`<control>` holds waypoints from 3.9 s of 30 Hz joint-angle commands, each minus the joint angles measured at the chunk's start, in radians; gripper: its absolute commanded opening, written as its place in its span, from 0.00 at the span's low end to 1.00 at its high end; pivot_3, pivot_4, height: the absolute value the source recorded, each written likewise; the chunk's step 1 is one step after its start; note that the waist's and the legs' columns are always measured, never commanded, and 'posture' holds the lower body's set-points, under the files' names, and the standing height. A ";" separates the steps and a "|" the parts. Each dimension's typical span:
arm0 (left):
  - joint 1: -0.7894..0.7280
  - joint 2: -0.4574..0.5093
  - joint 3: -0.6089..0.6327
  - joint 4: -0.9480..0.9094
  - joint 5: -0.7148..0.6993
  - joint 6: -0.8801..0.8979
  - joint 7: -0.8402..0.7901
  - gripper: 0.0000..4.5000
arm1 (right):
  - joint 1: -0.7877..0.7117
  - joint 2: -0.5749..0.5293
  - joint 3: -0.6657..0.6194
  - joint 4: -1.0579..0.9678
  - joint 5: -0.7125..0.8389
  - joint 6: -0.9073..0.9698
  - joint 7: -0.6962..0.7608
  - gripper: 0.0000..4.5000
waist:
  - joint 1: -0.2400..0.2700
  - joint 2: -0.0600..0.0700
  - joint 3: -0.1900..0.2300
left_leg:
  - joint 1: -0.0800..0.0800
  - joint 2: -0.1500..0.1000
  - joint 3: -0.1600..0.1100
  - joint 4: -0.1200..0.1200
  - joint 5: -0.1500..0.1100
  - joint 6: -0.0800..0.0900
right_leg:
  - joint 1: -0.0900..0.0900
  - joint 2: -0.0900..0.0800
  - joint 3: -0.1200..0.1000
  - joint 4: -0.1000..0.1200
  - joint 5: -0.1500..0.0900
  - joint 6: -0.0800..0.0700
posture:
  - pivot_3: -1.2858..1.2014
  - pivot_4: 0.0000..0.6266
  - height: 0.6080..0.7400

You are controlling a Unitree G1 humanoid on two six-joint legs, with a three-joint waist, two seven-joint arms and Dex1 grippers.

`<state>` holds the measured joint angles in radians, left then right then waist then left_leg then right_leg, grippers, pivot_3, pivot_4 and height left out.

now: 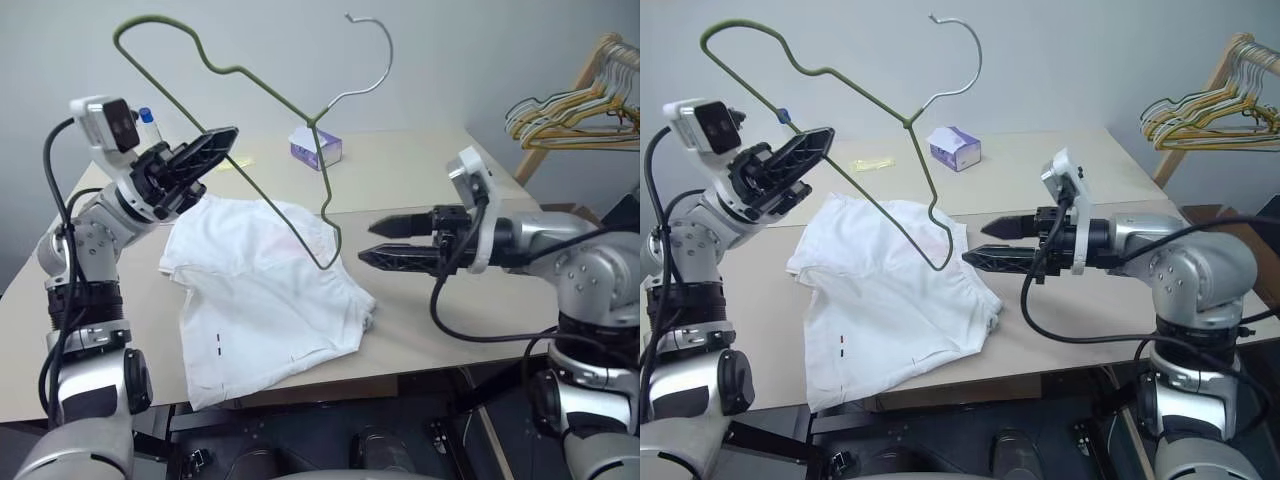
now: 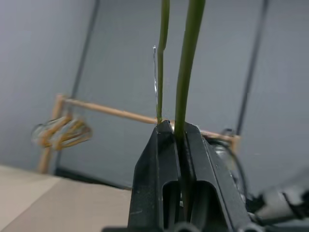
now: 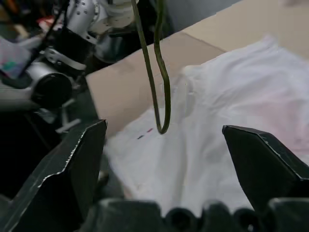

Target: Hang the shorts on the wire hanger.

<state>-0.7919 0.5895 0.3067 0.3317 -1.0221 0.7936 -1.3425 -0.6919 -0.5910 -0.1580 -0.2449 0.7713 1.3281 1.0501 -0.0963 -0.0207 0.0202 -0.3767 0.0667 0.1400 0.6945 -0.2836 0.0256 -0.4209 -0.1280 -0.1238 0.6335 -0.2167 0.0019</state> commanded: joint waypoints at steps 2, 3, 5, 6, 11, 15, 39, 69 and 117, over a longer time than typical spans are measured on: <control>-0.057 -0.022 0.000 0.003 -0.007 0.006 -0.039 0.00 | -0.009 -0.002 0.079 0.042 0.043 -0.033 0.044 0.99 | -0.001 0.000 0.000 | -0.001 0.000 0.000 0.000 0.000 0.000 | -0.001 0.000 0.000 0.000 0.000 0.000 | 0.48 0.00 1.00; -0.058 -0.033 0.003 0.000 -0.006 0.002 -0.033 0.00 | -0.014 0.020 0.088 0.055 0.043 -0.033 0.024 0.99 | -0.001 0.000 0.000 | -0.001 0.000 0.000 0.000 0.001 -0.001 | -0.001 0.000 0.000 0.000 0.000 0.000 | 0.48 0.00 1.00; -0.058 -0.051 0.014 -0.004 -0.011 0.002 -0.019 0.00 | -0.019 0.056 0.102 0.066 0.039 -0.040 -0.015 0.99 | -0.002 0.000 0.000 | -0.001 0.000 0.000 0.000 0.004 -0.007 | -0.001 0.000 0.000 0.000 0.000 0.000 | 0.48 0.00 1.00; -0.053 -0.058 0.017 -0.010 -0.012 0.002 -0.015 0.00 | -0.019 0.073 0.102 0.070 0.040 -0.043 -0.032 0.99 | -0.003 0.000 0.000 | -0.001 0.000 0.000 0.000 0.004 -0.008 | -0.001 0.000 0.000 0.000 0.000 0.000 | 0.48 0.00 1.00; -0.024 -0.063 0.008 -0.043 -0.008 0.015 -0.020 0.00 | -0.026 0.114 0.070 0.083 0.095 -0.016 -0.066 0.99 | -0.001 0.000 0.000 | -0.002 0.000 0.000 0.000 0.005 -0.008 | -0.001 0.000 0.000 0.000 0.000 0.001 | 0.48 0.00 1.00; -0.017 -0.064 0.010 -0.052 -0.007 0.017 -0.012 0.00 | -0.025 0.091 0.101 0.052 0.112 -0.016 -0.069 0.99 | -0.001 0.000 0.000 | -0.002 0.000 0.000 0.000 0.005 -0.008 | -0.001 0.000 0.000 0.000 0.001 0.001 | 0.48 0.00 1.00; 0.007 -0.115 -0.013 -0.045 0.067 -0.071 -0.016 0.00 | -0.023 0.084 0.117 0.043 0.146 -0.038 -0.151 0.01 | -0.001 0.000 0.000 | -0.002 0.000 0.000 0.001 0.004 -0.007 | -0.001 0.000 0.000 0.000 0.001 0.001 | 0.47 0.00 1.00; 0.217 0.121 -0.344 -0.058 0.750 -0.538 0.131 0.99 | 0.228 -0.230 0.132 0.222 0.072 0.062 -0.225 0.00 | 0.002 0.000 0.000 | -0.006 0.000 0.002 0.001 -0.002 0.004 | -0.004 -0.001 0.001 -0.003 0.001 0.001 | 0.48 0.00 1.00; 0.361 0.119 -0.334 -0.215 0.737 -0.516 0.193 0.99 | -0.236 -0.177 0.757 1.074 -0.508 -0.368 0.564 0.00 | 0.031 0.001 0.000 | -0.005 0.000 0.003 0.003 0.004 -0.006 | -0.004 -0.001 0.001 0.000 0.002 0.001 | 0.52 0.00 1.00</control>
<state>-0.4262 0.7050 -0.0468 0.1441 -0.2771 0.2876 -1.1551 -0.8862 -0.7731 0.5877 0.7889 0.2818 1.0168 1.5490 -0.0652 -0.0195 0.0200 -0.3811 0.0671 0.1429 0.6973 -0.2798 0.0191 -0.4248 -0.1289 -0.1228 0.6339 -0.2148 0.0030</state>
